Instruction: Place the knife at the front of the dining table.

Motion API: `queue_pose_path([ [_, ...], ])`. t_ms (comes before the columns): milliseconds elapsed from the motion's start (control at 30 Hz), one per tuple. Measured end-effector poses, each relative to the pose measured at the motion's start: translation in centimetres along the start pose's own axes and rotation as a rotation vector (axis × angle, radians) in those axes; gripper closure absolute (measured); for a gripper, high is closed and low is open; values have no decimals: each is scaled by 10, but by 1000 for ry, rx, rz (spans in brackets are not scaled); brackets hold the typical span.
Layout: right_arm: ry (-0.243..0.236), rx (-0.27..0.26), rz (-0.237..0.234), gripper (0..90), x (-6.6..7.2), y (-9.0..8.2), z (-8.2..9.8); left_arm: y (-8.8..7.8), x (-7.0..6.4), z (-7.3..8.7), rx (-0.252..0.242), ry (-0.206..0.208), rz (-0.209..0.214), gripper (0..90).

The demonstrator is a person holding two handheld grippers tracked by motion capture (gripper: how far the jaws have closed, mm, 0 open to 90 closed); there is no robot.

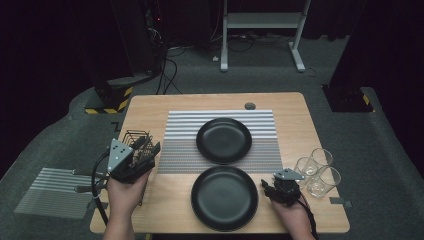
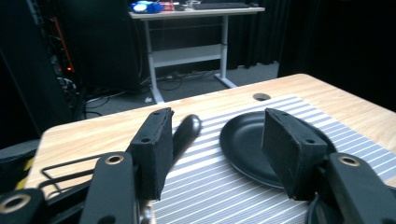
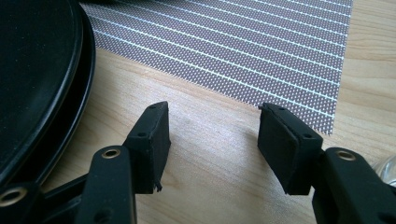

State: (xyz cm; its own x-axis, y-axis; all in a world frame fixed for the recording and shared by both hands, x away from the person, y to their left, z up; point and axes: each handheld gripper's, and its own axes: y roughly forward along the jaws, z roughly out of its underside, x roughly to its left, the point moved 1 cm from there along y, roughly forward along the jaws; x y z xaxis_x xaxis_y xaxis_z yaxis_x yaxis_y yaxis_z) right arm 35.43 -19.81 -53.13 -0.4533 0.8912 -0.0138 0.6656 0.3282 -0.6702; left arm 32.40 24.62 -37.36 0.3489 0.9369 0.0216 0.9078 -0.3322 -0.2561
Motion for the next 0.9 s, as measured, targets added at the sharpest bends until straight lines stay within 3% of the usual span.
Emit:
queue_pose_path([
  [133, -1, 0, -1, 433, 0, 0, 0, 4, 6, 1, 5, -14, -13, 431],
  [433, 1, -1, -4, 433, 0, 0, 0, 15, 10, -4, 39, 20, -10, 431],
  [633, 0, 0, -4, 432, 0, 0, 0, 21, 11, -6, 56, 26, -29, 480],
  [867, 10, 2, -5, 430, 1, 0, 0, 26, 12, -1, 68, 17, -15, 601],
  [900, -3, -2, -5, 430, 0, 0, 0, 26, 13, -1, 75, 32, -17, 607],
])
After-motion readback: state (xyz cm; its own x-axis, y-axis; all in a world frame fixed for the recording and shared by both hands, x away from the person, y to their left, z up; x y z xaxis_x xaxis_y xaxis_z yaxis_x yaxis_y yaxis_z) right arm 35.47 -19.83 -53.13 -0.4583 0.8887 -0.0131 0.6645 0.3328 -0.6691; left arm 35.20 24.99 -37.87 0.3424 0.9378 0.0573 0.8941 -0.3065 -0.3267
